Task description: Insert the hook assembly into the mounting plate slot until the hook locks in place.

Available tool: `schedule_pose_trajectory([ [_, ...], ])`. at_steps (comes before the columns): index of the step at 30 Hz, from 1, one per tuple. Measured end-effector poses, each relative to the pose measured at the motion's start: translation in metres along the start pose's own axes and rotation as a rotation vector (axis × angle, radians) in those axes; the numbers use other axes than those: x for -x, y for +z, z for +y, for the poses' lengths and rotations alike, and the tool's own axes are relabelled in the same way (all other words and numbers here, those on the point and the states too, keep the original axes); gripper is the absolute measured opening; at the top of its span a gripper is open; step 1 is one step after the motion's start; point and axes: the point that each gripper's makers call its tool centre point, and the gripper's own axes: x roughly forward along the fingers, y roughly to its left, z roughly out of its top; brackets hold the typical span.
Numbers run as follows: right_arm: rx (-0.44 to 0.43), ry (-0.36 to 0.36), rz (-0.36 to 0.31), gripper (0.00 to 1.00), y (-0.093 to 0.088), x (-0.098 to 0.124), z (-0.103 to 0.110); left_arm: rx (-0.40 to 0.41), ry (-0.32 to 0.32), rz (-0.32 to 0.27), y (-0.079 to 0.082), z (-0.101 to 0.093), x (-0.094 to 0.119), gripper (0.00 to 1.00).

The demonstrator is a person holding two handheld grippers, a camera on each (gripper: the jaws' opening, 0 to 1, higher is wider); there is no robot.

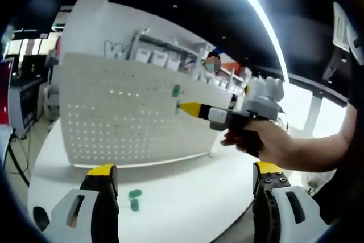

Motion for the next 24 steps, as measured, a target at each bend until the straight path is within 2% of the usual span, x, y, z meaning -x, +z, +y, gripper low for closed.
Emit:
schedule_pose_trajectory([
  [12, 0.006, -0.105, -0.048, 0.00, 0.017, -0.013, -0.054, 0.009, 0.024, 0.012, -0.005, 0.011, -0.002, 0.98],
  [24, -0.002, -0.199, -0.088, 0.00, 0.030, -0.015, -0.098, 0.019, 0.038, 0.033, -0.009, 0.020, -0.005, 0.97],
])
